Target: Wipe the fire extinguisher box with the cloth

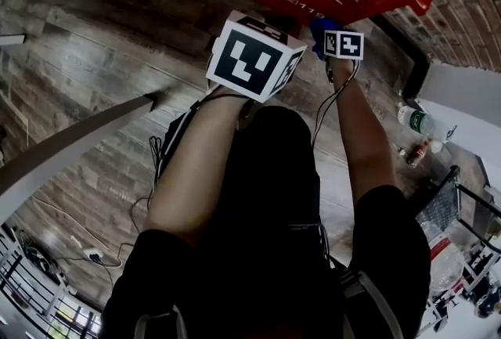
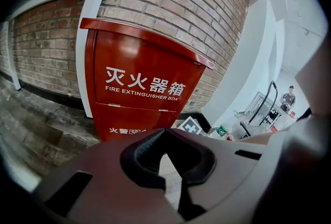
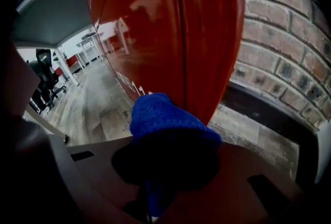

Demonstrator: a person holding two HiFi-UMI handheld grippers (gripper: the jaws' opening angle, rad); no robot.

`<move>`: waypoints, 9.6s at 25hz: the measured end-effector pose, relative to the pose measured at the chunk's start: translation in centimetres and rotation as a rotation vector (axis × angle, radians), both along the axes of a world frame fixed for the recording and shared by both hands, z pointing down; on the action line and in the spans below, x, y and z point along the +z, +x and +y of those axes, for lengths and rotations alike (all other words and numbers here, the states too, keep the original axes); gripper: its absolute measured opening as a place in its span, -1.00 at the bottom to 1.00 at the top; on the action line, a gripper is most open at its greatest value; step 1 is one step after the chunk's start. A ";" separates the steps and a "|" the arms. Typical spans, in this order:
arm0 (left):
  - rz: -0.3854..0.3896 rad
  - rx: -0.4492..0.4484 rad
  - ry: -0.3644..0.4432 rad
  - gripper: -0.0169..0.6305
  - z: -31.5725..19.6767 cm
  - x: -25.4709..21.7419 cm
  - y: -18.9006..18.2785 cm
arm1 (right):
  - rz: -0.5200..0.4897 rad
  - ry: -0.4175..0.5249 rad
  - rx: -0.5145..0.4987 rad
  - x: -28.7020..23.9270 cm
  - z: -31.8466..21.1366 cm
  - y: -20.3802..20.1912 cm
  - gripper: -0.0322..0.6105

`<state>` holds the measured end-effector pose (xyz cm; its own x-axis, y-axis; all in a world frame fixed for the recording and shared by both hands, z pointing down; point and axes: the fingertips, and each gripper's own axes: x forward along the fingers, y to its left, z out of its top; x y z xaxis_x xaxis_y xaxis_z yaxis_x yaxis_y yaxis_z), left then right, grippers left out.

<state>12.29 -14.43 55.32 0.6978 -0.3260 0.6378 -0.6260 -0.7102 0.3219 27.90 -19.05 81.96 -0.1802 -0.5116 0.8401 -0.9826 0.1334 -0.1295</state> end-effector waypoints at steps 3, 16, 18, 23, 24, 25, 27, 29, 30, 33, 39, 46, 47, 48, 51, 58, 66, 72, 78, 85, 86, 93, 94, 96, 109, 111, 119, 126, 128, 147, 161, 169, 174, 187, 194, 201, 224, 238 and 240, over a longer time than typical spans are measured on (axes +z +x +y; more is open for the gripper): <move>0.017 0.002 -0.007 -0.93 -0.1 0.1 0.2 | -0.037 -0.031 0.044 2.6 -0.1 0.3 -0.60; 0.052 -0.017 -0.007 -0.93 -1.2 -0.8 -0.2 | -0.293 0.066 0.137 2.1 -3.8 -4.6 -0.60; 0.057 -0.023 -0.003 -0.93 -1.3 -1.1 -0.2 | -0.333 0.101 0.161 0.2 -4.0 -4.8 -0.60; 0.039 -0.023 0.028 -0.93 -1.9 -1.8 -0.6 | -0.438 0.147 0.173 -6.2 -3.5 -4.2 -0.60; 0.030 -0.027 0.032 -0.93 -2.0 -1.8 -0.9 | -0.454 0.156 0.170 -7.6 -3.5 -4.2 -0.60; 0.028 -0.032 0.034 -0.93 -2.1 -1.8 -1.1 | -0.467 0.164 0.166 -9.0 -3.4 -4.2 -0.60; 0.036 -0.047 0.034 -0.93 -2.4 -1.7 -1.4 | -0.488 0.184 0.154 -11.6 -3.2 -4.5 -0.60; 0.037 -0.060 0.049 -0.93 -2.9 -1.9 -1.5 | -0.501 0.215 0.144 -14.3 -3.3 -4.7 -0.60; 0.034 -0.064 0.054 -0.93 -3.1 -2.0 -1.6 | -0.508 0.232 0.143 -15.5 -3.3 -4.8 -0.60; 0.022 -0.074 0.049 -0.93 -3.3 -1.9 -2.0 | -0.545 0.283 0.134 -19.0 -3.5 -5.1 -0.60; 0.008 -0.103 0.065 -0.93 -3.4 -2.2 -3.5 | -0.634 0.396 0.077 -26.4 -4.0 -7.0 -0.60; -0.003 -0.115 0.069 -0.93 -3.4 -2.3 -4.1 | -0.828 0.442 0.116 -32.9 -4.7 -8.4 -0.60; -0.005 -0.117 0.070 -0.93 -3.4 -2.3 -4.2 | -0.836 0.446 0.115 -33.2 -4.9 -8.6 -0.60; -0.004 -0.120 0.070 -0.93 -3.4 -2.3 -4.3 | -0.831 0.450 0.111 -33.4 -5.1 -8.9 -0.60; 0.001 -0.120 0.073 -0.93 -3.3 -2.4 -4.3 | -0.814 0.461 0.106 -33.6 -5.7 -9.7 -0.60; -0.002 -0.126 0.054 -0.93 -3.6 -1.6 -4.5 | -0.730 0.468 0.048 -32.9 -7.3 -11.9 -0.60; 0.013 -0.125 0.040 -0.93 -4.1 -1.1 -4.8 | -0.699 0.379 0.101 -26.4 -8.5 -13.3 -0.60; -0.013 -0.120 0.039 -0.93 -4.4 -0.5 -6.0 | -0.622 0.291 0.140 -20.1 -8.7 -12.5 -0.60; -0.015 -0.129 0.032 -0.93 -4.5 -0.2 -7.1 | -0.472 0.329 0.080 -17.8 -8.5 -12.0 -0.60; -0.017 -0.126 0.038 -0.93 -4.1 -0.4 -7.5 | -0.530 0.280 0.169 -15.5 -7.7 -10.8 -0.60; -0.013 -0.127 0.043 -0.93 -4.1 -0.5 -7.5 | -0.550 0.263 0.185 -14.9 -7.6 -10.5 -0.60; -0.039 -0.118 0.017 -0.93 -3.1 0.0 -8.0 | -0.483 0.175 0.237 -9.9 -7.4 -9.8 -0.60; -0.051 -0.118 0.016 -0.93 -3.0 0.2 -8.3 | -0.453 0.159 0.241 -8.8 -7.3 -9.4 -0.60; -0.080 -0.124 0.009 -0.93 -2.8 0.7 -9.4 | -0.389 0.121 0.247 -6.4 -6.9 -8.6 -0.60; -0.091 -0.167 0.045 -0.93 -2.7 0.1 -12.3 | -0.154 -0.048 0.199 5.5 -7.3 -9.6 -0.60; -0.096 -0.166 0.050 -0.93 -2.3 -0.1 -12.2 | -0.145 -0.052 0.174 6.1 -7.6 -10.4 -0.60; -0.083 -0.185 0.076 -0.93 -1.8 -1.4 -11.7 | -0.346 0.046 0.156 0.1 -11.0 -15.4 -0.60; -0.089 -0.164 0.089 -0.93 -1.4 -1.8 -9.4 | -0.519 0.127 0.148 -9.0 -10.6 -15.2 -0.60; -0.092 -0.169 0.101 -0.93 -1.6 -1.9 -9.2 | -0.551 0.161 0.133 -11.7 -10.5 -15.0 -0.60; -0.093 -0.187 0.084 -0.93 -1.1 -1.7 -9.1 | -0.818 0.497 0.061 -33.9 -10.1 -16.4 -0.60; -0.092 -0.227 0.077 -0.93 -0.5 -2.0 -11.1 | -0.812 0.425 0.103 -30.2 -15.7 -23.2 -0.60; -0.099 -0.230 0.077 -0.93 -0.8 -1.7 -12.6 | -0.715 0.341 0.155 -21.4 -16.0 -23.0 -0.60; -0.114 -0.237 0.057 -0.93 -1.3 -0.6 -13.4 | -0.621 0.263 0.176 -14.6 -15.4 -22.1 -0.60; -0.160 -0.225 0.008 -0.93 -2.3 1.9 -16.4 | -0.555 0.145 0.221 -4.0 -16.5 -23.0 -0.60; -0.182 -0.218 -0.016 -0.93 -2.3 2.5 -17.1 | -0.401 0.038 0.200 2.3 -16.0 -22.7 -0.60; -0.154 -0.190 0.009 -0.93 -2.2 1.5 -14.6 | -0.285 -0.009 0.224 4.0 -13.0 -18.3 -0.60; -0.128 0.018 0.102 -0.93 3.2 -1.3 -2.6 | -0.142 0.041 0.295 1.0 -0.4 0.9 -0.60; -0.112 0.078 0.135 -0.93 4.6 -1.8 0.9 | -0.359 0.467 0.183 -21.6 0.2 0.6 -0.60; -0.121 0.075 0.138 -0.93 4.4 -1.5 0.5 | -0.307 0.554 0.137 -25.4 0.7 0.5 -0.60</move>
